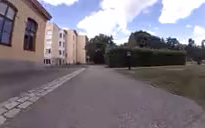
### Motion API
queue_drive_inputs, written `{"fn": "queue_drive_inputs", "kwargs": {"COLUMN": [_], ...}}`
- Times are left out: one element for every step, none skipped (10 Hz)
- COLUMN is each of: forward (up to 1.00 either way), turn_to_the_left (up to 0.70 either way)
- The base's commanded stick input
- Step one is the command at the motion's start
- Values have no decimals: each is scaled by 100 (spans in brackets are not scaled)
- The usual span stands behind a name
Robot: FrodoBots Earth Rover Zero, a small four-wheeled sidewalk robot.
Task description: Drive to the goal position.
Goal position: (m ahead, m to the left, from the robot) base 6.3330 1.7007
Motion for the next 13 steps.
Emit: {"fn": "queue_drive_inputs", "kwargs": {"forward": [85,85,85,85,85,85,85,85,85,85,85,85,85], "turn_to_the_left": [1,1,1,1,1,1,1,1,1,1,1,1,1]}}
